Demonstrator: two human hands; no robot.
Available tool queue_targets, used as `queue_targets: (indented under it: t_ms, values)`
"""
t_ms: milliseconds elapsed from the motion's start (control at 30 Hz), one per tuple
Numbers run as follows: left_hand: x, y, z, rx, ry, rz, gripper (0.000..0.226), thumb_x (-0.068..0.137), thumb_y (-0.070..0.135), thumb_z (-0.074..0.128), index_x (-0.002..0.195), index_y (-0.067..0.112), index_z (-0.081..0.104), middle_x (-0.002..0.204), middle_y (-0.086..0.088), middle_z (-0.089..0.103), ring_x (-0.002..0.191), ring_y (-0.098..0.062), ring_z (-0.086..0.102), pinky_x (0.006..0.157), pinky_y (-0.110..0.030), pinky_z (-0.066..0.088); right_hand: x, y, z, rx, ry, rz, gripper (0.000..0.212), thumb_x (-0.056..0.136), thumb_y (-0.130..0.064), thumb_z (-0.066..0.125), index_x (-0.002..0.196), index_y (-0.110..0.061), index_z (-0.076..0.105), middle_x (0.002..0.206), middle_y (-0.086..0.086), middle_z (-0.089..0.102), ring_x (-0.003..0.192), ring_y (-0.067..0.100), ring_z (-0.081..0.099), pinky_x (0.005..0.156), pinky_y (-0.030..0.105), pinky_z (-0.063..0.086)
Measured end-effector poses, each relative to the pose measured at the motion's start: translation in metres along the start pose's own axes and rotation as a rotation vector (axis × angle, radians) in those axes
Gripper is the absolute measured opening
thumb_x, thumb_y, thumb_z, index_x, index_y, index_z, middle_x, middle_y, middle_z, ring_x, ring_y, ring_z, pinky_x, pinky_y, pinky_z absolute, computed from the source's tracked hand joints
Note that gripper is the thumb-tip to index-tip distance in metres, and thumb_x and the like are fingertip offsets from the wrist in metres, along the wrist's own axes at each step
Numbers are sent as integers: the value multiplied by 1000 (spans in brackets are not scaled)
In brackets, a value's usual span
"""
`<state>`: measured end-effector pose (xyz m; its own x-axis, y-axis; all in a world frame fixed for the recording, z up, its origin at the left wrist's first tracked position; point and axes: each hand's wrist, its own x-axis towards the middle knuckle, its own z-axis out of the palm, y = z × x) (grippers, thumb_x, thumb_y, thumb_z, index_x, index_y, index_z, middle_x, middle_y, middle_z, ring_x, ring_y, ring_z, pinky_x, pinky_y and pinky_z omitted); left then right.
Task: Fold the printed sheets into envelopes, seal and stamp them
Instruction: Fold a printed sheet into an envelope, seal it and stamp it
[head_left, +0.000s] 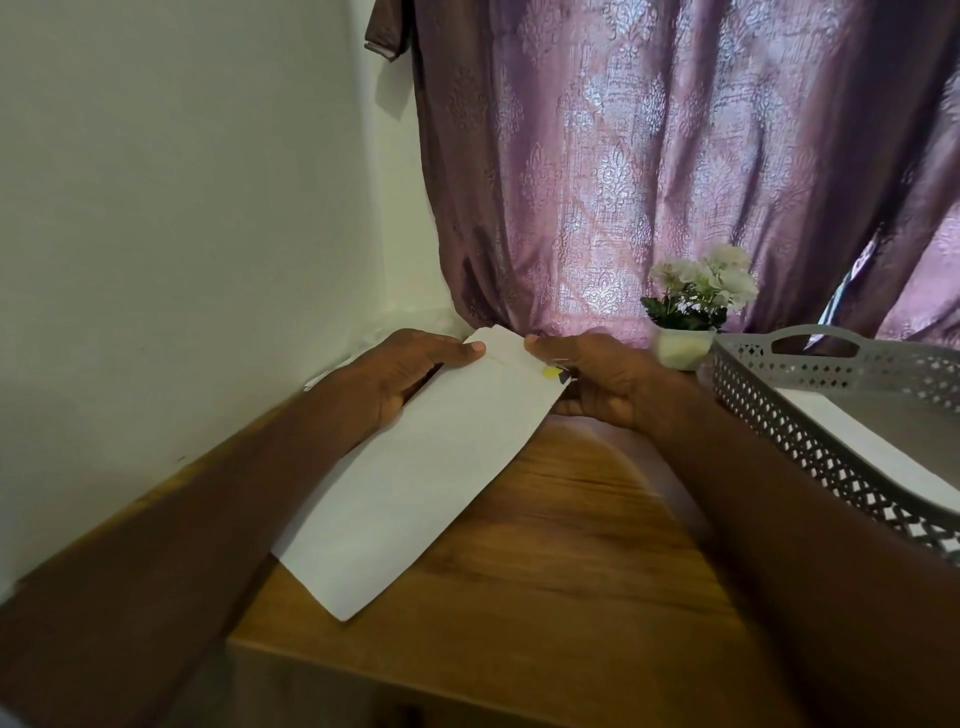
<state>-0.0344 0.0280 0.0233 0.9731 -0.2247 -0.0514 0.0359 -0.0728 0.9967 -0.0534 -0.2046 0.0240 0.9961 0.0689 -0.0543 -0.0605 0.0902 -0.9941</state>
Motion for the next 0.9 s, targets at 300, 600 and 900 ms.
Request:
queue_targets:
  t_ms: [300, 600, 900]
  values:
    - [-5, 1, 5, 16, -74, -13, 34, 84, 23, 85, 113, 7, 79, 108, -16, 80, 93, -31, 79, 85, -40, 63, 0, -3, 2, 70, -18, 40, 34, 89, 8, 69, 113, -16, 64, 103, 9, 72, 72, 19, 73, 51, 28, 59]
    - [-5, 0, 5, 15, -95, -1, 27, 84, 21, 86, 106, 8, 82, 107, -16, 80, 90, -29, 80, 69, -35, 63, 0, -1, 3, -9, 70, 39, 19, 91, -4, 72, 109, -11, 71, 106, 10, 69, 85, 22, 66, 57, 27, 55]
    - [-5, 1, 6, 31, -78, -22, 42, 82, 24, 86, 119, 6, 76, 113, -17, 79, 104, -35, 76, 93, -43, 61, 0, -1, 5, -10, 47, 60, 21, 86, 2, 74, 101, -13, 73, 126, 18, 68, 105, 31, 67, 65, 34, 59]
